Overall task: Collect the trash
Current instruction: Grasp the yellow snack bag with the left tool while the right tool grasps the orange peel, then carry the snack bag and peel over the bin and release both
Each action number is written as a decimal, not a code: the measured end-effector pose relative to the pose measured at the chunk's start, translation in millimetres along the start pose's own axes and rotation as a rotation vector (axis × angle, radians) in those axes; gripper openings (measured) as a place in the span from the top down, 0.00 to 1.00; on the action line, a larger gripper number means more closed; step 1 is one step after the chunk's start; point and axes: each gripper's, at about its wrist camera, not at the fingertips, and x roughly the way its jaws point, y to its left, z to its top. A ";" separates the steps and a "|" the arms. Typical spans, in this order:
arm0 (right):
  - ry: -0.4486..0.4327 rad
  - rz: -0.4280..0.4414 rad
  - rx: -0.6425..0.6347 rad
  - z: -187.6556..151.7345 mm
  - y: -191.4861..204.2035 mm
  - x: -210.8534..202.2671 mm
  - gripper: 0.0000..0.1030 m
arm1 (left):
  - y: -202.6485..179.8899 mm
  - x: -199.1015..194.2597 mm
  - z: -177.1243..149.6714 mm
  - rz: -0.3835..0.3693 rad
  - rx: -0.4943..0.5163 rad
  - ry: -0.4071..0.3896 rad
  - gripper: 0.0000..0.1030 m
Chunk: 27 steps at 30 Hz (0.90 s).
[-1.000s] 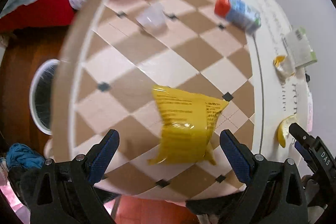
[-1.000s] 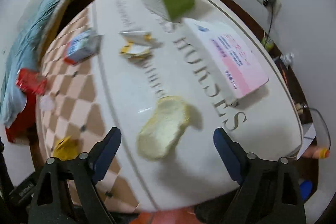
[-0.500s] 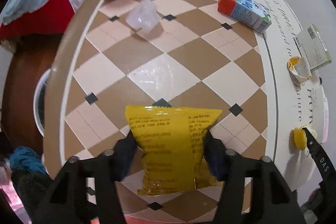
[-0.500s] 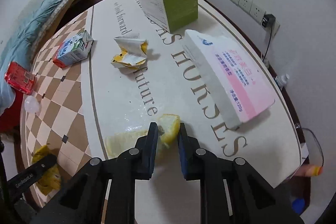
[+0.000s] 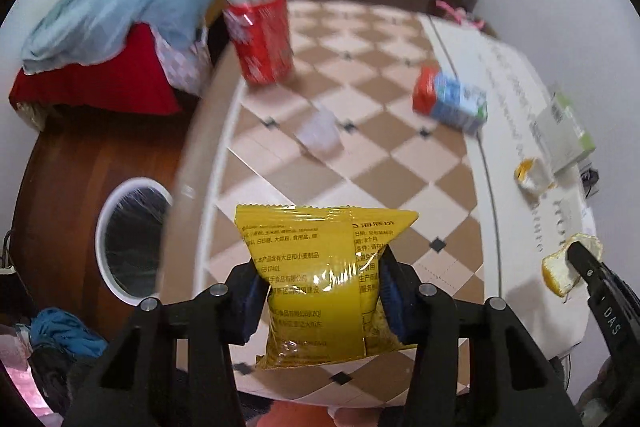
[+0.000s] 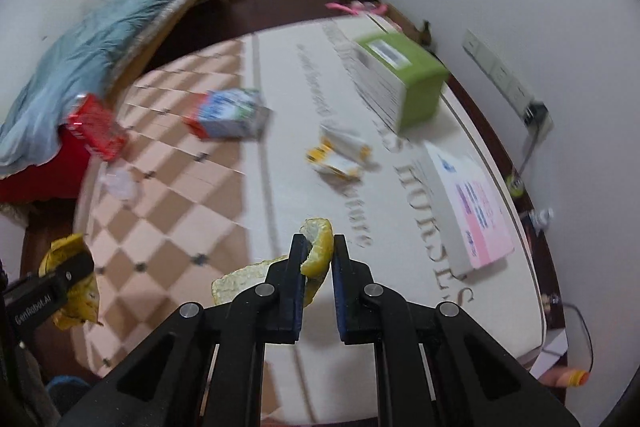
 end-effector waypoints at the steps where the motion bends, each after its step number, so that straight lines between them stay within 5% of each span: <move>1: -0.013 0.012 -0.017 2.7 8.8 -8.4 0.88 | 6.9 -10.9 2.1 -0.005 -0.010 -0.019 0.56; 7: -0.072 0.098 -0.113 17.4 66.1 -48.6 0.88 | 61.5 -57.4 22.0 -0.014 -0.066 -0.119 0.56; 16: -0.072 0.282 -0.271 13.3 194.8 -62.8 0.88 | 171.4 -97.3 19.6 0.076 -0.162 -0.172 0.56; 22: 0.048 0.388 -0.405 -15.6 307.2 -20.5 0.88 | 253.8 -78.9 11.9 0.143 -0.247 -0.128 0.56; 27: 0.215 0.441 -0.507 -52.8 393.2 39.5 0.88 | 323.9 -23.6 2.5 0.152 -0.315 -0.004 0.56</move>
